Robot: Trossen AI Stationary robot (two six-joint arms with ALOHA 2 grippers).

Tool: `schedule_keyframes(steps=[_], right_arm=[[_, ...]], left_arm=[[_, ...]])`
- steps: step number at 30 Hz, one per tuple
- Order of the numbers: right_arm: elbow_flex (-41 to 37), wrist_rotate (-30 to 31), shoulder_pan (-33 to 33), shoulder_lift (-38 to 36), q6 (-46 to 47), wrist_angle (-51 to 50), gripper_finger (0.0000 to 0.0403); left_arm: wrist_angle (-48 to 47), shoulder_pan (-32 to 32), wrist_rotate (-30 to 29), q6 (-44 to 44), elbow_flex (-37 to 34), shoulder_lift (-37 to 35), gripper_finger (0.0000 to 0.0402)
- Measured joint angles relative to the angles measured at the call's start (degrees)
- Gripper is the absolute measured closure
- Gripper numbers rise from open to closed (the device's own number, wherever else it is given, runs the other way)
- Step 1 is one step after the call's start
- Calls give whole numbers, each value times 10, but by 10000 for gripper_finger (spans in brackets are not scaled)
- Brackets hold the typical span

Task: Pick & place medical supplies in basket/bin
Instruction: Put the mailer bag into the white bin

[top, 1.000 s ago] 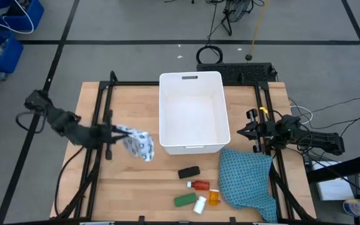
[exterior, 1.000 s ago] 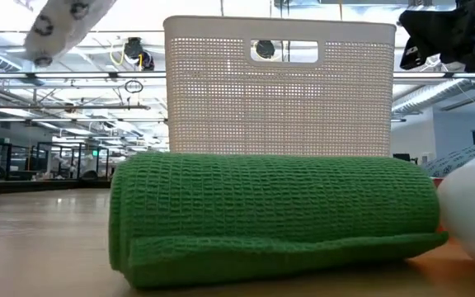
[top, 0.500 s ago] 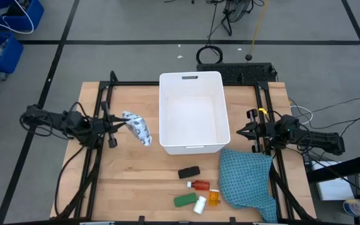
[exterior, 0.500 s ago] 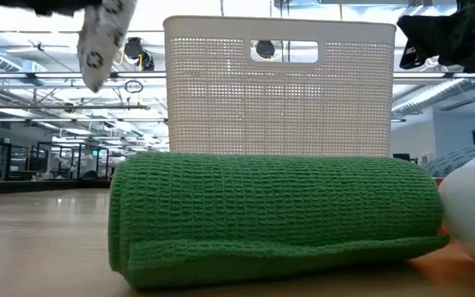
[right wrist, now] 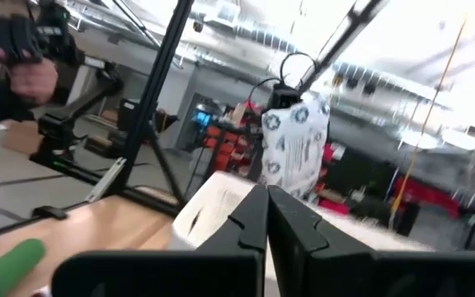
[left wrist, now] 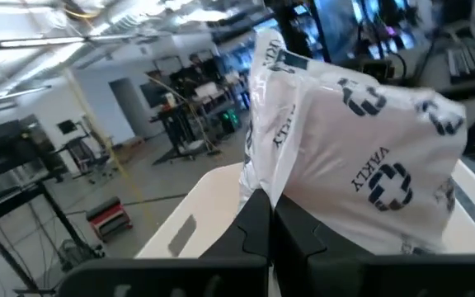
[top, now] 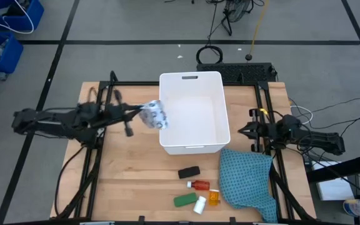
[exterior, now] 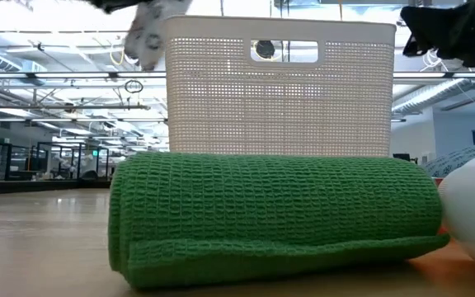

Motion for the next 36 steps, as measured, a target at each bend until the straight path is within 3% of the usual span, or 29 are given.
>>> schedule_keyframes(steps=[10, 15, 22, 36], right_arm=[[0, 0, 0, 0, -17, 12, 403], [0, 1, 0, 1, -26, -3, 403], [0, 2, 0, 1, -23, -18, 403], [0, 3, 0, 1, -20, -36, 403]], left_arm=[[-188, 124, 154, 61, 358, 331, 401], [-285, 169, 233, 63, 483, 461, 401], [-316, 197, 295, 21, 506, 584, 401], [-309, 190, 312, -2, 507, 711, 401]])
